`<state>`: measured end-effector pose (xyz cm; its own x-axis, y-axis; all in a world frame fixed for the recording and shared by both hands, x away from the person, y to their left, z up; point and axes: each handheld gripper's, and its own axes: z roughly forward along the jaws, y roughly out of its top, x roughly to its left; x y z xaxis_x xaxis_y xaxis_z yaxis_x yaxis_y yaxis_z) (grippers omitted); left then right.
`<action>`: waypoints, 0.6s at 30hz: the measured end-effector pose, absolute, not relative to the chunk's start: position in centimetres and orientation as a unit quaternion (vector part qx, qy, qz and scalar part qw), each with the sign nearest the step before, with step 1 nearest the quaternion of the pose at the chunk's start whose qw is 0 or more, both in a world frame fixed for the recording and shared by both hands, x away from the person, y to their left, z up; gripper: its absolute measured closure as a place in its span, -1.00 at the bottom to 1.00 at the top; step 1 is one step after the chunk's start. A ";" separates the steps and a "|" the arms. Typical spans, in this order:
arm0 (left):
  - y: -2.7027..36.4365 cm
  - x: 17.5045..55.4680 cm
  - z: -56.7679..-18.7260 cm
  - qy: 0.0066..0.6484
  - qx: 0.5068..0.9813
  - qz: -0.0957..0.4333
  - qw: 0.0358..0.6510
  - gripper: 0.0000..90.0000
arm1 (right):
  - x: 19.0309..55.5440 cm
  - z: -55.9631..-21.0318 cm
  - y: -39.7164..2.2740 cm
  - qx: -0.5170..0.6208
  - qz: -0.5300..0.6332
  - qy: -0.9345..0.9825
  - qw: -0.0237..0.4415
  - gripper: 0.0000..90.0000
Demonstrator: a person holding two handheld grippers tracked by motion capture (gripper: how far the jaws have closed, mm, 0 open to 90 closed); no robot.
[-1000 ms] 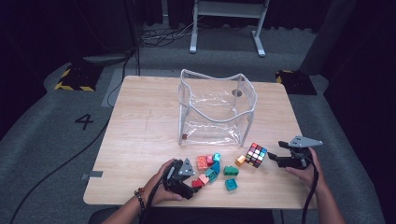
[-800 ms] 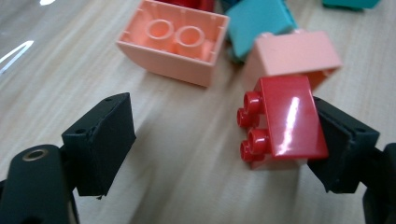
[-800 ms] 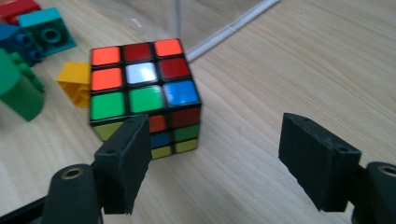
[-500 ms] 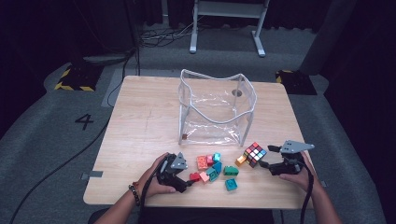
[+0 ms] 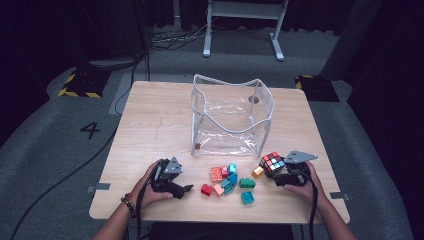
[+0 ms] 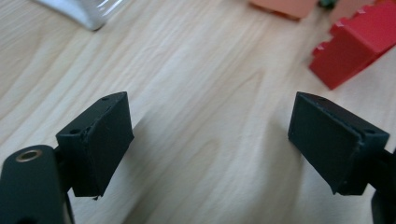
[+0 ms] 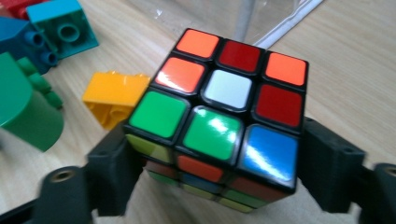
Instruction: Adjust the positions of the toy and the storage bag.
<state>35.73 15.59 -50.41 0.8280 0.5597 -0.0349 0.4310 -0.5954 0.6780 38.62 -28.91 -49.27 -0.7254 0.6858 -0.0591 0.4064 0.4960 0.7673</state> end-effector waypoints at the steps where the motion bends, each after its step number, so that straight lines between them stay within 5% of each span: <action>1: 15.8 35.9 -50.4 0.282 0.888 0.095 0.352 -0.70 | 38.7 -49.3 -29.0 0.325 0.384 0.844 0.182 -0.36; 18: 17.2 36.9 -50.4 0.321 0.873 0.107 0.351 -0.68 | 40.3 -49.5 -32.1 0.346 0.399 0.829 0.184 -0.24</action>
